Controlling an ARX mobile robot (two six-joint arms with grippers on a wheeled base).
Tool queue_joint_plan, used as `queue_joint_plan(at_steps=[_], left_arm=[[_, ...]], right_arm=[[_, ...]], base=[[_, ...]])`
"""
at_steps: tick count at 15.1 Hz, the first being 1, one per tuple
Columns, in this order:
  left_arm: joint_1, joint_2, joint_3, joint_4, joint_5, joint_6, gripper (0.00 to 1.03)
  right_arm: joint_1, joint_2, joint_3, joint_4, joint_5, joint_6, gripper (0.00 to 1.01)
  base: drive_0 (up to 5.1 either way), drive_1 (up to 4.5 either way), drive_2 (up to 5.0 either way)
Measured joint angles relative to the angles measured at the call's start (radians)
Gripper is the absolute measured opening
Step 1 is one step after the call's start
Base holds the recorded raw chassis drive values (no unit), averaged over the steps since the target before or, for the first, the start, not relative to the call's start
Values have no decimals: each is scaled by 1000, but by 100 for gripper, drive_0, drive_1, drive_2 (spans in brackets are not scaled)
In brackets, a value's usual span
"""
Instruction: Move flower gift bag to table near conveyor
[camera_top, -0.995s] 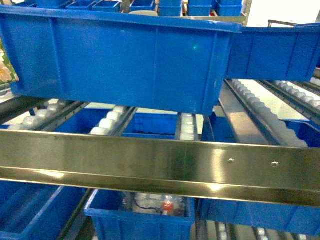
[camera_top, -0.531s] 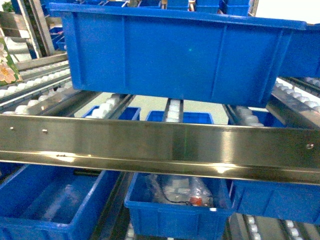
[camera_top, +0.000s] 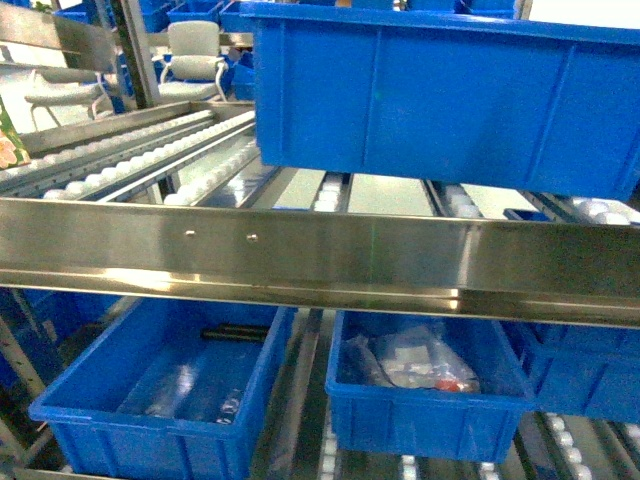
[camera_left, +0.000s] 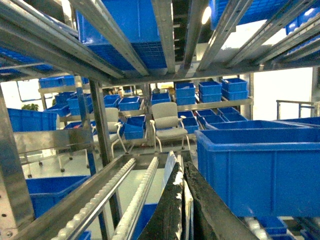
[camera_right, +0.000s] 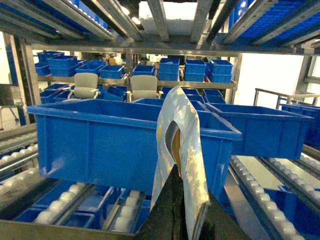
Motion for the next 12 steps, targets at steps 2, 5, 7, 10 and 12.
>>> queue_joint_plan(at_steps=[2, 5, 7, 10, 12], left_arm=[[0, 0, 0, 2, 0, 0, 2], [0, 0, 0, 0, 0, 0, 2], [-1, 0, 0, -1, 0, 0, 2], [-1, 1, 0, -2, 0, 0, 2], [-1, 0, 0, 0, 0, 0, 2]], right_arm=[[0, 0, 0, 3, 0, 0, 2], [0, 0, 0, 1, 0, 0, 2], [0, 0, 0, 2, 0, 0, 2], [0, 0, 0, 0, 0, 0, 2], [0, 0, 0, 1, 0, 0, 2]], base=[[-466, 93, 383], [-473, 86, 378], [-466, 93, 384], [-465, 94, 386], [-476, 82, 375]])
